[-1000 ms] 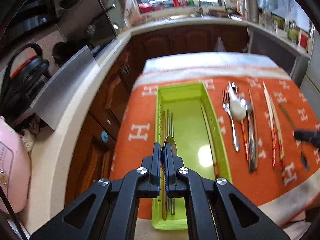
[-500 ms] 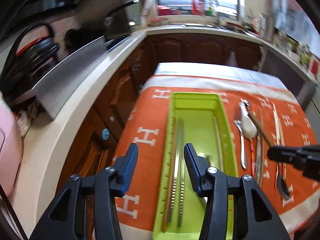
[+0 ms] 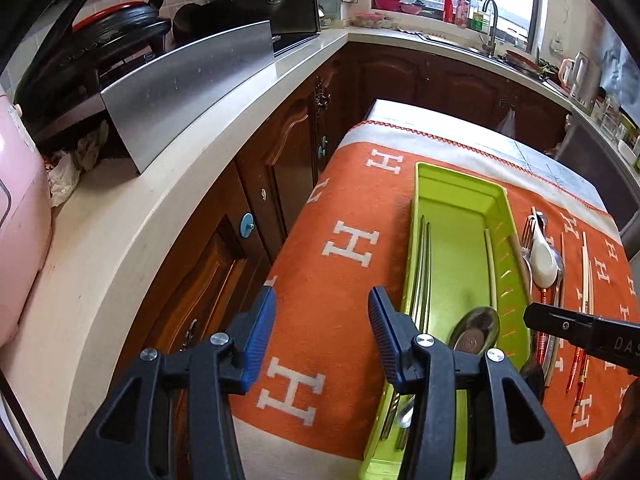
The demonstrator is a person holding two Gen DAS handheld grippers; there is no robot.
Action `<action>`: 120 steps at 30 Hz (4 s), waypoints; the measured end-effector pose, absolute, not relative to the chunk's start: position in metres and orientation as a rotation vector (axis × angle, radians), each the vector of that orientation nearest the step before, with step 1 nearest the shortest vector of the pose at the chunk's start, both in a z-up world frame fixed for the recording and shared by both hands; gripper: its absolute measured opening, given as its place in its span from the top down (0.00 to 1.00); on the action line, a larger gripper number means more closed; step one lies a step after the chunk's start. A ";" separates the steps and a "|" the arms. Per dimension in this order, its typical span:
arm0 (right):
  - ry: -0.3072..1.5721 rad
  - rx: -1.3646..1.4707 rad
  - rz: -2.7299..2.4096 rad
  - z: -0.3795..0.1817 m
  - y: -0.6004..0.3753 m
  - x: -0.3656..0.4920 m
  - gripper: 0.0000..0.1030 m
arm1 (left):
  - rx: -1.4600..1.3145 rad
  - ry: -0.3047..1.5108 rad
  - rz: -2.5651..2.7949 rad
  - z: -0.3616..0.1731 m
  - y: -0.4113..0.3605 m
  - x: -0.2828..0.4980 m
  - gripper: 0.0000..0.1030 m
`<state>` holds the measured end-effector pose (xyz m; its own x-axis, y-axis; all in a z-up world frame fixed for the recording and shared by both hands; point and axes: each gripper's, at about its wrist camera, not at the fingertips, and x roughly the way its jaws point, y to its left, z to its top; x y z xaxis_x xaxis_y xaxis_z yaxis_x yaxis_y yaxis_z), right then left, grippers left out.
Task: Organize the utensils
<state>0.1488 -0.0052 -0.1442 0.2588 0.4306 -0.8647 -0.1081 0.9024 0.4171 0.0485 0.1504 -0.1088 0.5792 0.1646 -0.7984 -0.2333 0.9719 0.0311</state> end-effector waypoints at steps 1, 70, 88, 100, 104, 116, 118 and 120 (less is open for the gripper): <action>1.261 0.295 0.371 -0.145 -0.004 0.149 0.92 | -0.081 0.924 0.232 -0.109 0.150 0.049 0.55; 1.096 0.378 0.128 -0.172 -0.269 0.069 0.70 | 0.037 1.223 -0.368 -0.176 -0.086 0.143 0.87; 1.117 0.401 0.152 -0.193 -0.265 0.079 0.70 | -0.010 1.228 -0.372 -0.189 -0.090 0.161 0.88; 1.126 0.411 0.149 -0.199 -0.263 0.079 0.70 | -0.168 1.187 -0.378 -0.193 -0.087 0.173 0.89; 1.126 0.408 0.143 -0.200 -0.262 0.078 0.70 | -0.101 1.149 -0.300 -0.191 -0.097 0.166 0.94; 1.121 0.386 0.140 -0.195 -0.260 0.080 0.70 | -0.004 1.133 -0.292 -0.177 -0.104 0.152 0.95; 1.120 0.387 0.142 -0.196 -0.258 0.084 0.70 | -0.017 1.119 -0.297 -0.171 -0.098 0.146 0.95; 1.120 0.392 0.143 -0.196 -0.256 0.090 0.70 | -0.033 1.105 -0.297 -0.164 -0.091 0.142 0.95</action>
